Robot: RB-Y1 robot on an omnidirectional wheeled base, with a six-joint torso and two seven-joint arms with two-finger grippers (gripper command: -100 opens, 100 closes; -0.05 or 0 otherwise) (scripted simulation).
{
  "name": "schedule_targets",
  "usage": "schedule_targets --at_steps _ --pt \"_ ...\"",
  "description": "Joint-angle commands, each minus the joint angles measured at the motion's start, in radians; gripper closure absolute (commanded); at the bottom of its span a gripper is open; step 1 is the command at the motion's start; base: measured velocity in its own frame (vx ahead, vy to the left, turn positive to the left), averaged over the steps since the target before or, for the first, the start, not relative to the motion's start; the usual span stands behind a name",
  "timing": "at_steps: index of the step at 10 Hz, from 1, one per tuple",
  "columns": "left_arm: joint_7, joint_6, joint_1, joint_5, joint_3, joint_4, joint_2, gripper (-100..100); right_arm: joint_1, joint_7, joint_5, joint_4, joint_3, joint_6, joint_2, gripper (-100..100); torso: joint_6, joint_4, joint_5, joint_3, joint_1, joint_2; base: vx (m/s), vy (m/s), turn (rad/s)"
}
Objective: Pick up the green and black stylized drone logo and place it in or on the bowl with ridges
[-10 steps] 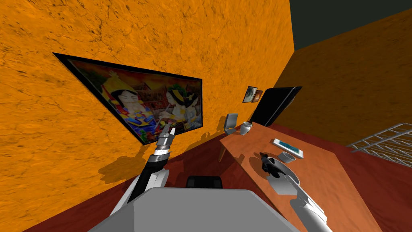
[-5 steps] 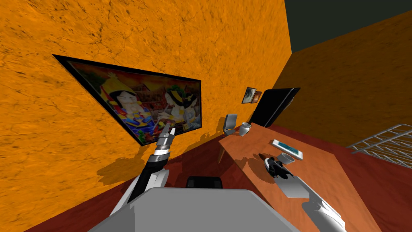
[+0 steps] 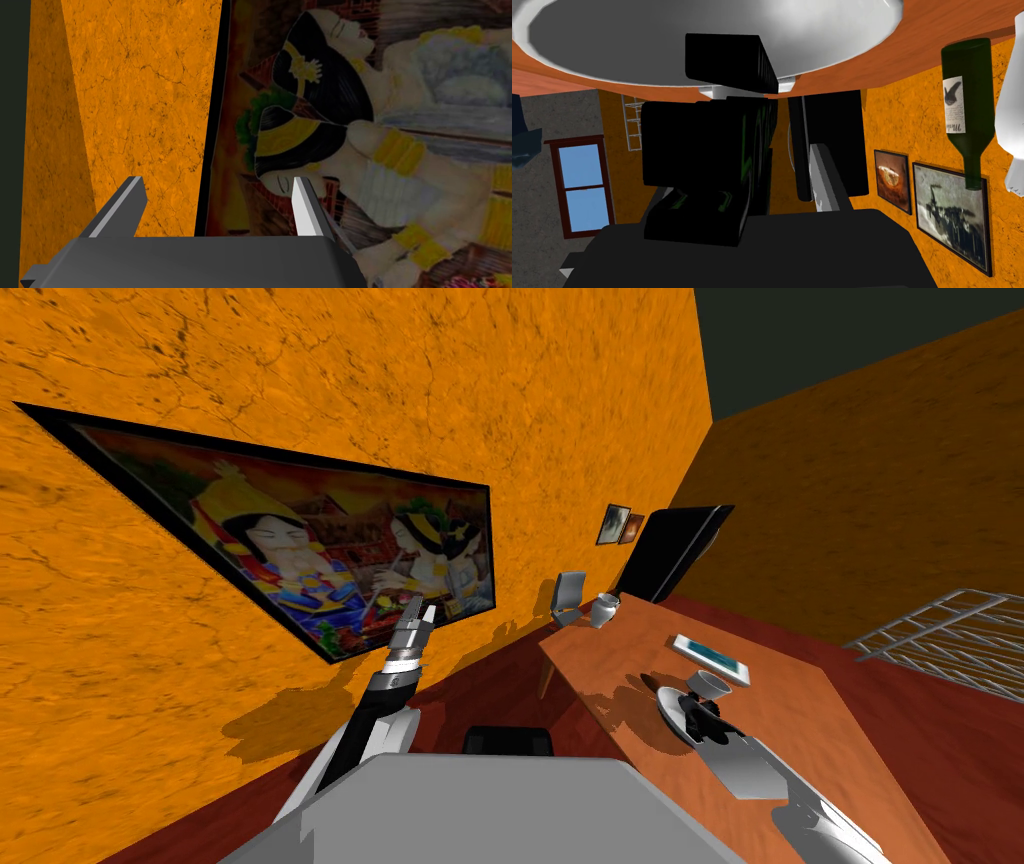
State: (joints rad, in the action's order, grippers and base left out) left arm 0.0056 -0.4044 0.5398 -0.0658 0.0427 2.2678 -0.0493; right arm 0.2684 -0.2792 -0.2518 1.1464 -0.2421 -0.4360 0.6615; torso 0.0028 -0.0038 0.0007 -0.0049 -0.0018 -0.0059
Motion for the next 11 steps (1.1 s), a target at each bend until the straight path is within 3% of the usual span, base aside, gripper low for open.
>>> schedule_targets --at_steps 1,4,5,6,11 --pt "0.000 0.000 0.000 0.000 0.000 0.000 0.000 0 0.000 0.000 0.000 0.000 0.000 0.000 0.000 -100 0.000 0.000 0.000 0.000 0.000 0.000 0.000 0.000 0.000" --pt "0.000 0.000 0.000 0.000 0.000 0.000 0.000 0 0.000 0.000 0.000 0.000 0.000 0.000 0.000 -100 0.000 0.000 0.000 0.001 0.001 0.002 0.000 0.000 0.000" --pt "0.000 0.000 0.000 0.000 0.000 0.000 0.000 0 0.000 0.000 0.000 0.000 0.000 0.000 0.000 0 0.000 0.001 0.000 0.001 0.001 0.002 0.000 0.000 0.000" --pt "0.000 0.000 0.000 0.000 0.000 0.000 0.000 0 0.013 -0.008 0.038 0.038 0.001 -0.034 0.026 -100 0.000 0.001 0.000 0.001 0.001 0.002 -0.031 0.006 0.038" --pt "0.000 0.000 0.000 0.000 0.000 0.000 0.000 0 0.045 -0.027 0.134 0.132 0.005 -0.119 0.090 -100 0.000 0.001 0.001 0.003 0.002 0.004 -0.036 0.009 0.034"
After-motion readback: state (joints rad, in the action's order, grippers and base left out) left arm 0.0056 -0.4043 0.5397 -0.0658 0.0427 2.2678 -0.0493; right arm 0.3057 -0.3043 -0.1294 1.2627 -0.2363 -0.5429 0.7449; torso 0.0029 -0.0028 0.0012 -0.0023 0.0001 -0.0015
